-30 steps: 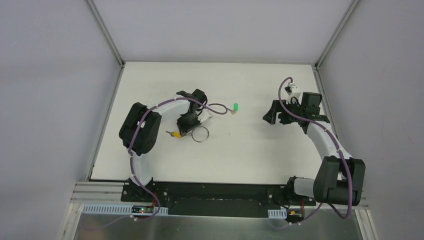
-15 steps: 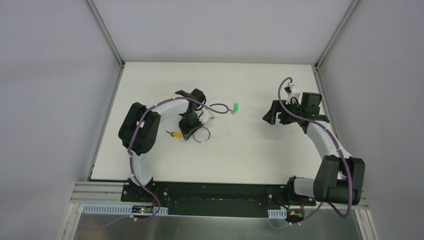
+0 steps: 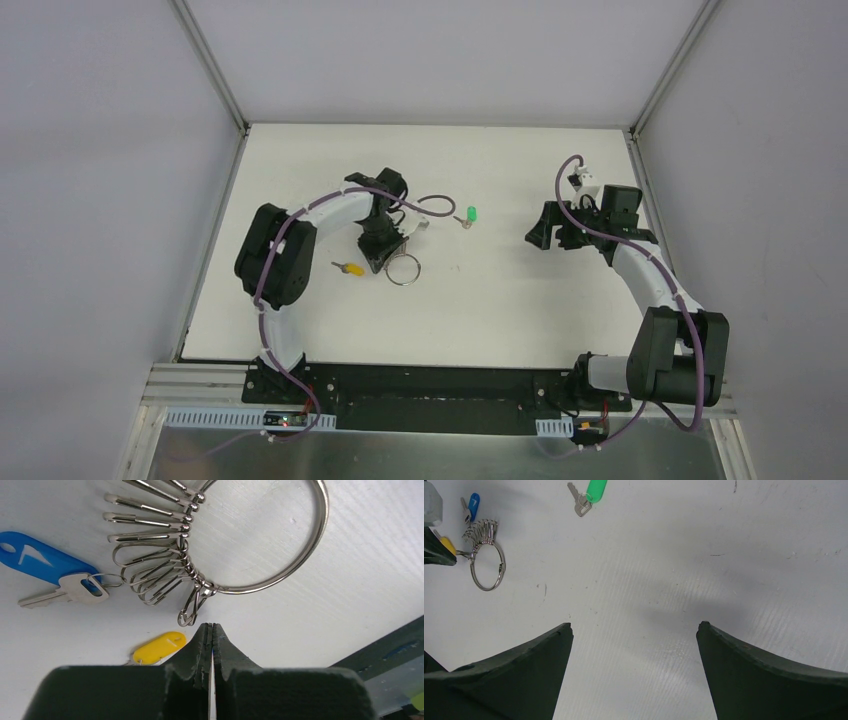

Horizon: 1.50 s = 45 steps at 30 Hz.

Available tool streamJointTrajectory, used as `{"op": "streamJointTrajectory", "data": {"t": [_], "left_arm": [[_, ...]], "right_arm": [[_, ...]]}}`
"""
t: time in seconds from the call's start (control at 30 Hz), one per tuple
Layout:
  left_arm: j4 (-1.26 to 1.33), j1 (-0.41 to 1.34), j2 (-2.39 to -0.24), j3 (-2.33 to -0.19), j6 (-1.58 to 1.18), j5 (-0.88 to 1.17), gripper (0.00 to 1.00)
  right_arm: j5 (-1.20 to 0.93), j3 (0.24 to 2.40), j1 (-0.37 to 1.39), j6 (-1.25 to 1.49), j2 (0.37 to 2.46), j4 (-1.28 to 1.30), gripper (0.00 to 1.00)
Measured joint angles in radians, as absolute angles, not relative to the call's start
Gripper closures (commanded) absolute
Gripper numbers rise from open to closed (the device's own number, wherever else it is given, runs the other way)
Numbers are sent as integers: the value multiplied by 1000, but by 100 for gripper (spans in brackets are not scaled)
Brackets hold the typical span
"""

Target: Put the keys on the keyring

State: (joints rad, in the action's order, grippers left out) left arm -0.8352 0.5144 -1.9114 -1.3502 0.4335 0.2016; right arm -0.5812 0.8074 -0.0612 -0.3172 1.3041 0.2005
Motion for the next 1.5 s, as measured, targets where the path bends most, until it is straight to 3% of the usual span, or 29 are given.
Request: {"op": "streamJointTrajectory", "data": {"t": [0.27,0.5,0.6,1.13,1.5], "left_arm": [[-889,423,-1911,-1426,380,398,100],[-877,405,-1910,-1430,354,378,68],[-867,406,-1910,-1430,352,350,62],[-844,426,-2011,-1524,293,252,62],[-877,426,-2055,-1547,266,263,67]], "right_arm": [[-582,807,-61,-319,1305,207,2],[-582,807,-61,-320,1305,213,2],[-582,807,-61,-321,1306,215,2],[-582,807,-61,-327,1321,218,2],[-582,807,-61,-327,1325,219,2]]}}
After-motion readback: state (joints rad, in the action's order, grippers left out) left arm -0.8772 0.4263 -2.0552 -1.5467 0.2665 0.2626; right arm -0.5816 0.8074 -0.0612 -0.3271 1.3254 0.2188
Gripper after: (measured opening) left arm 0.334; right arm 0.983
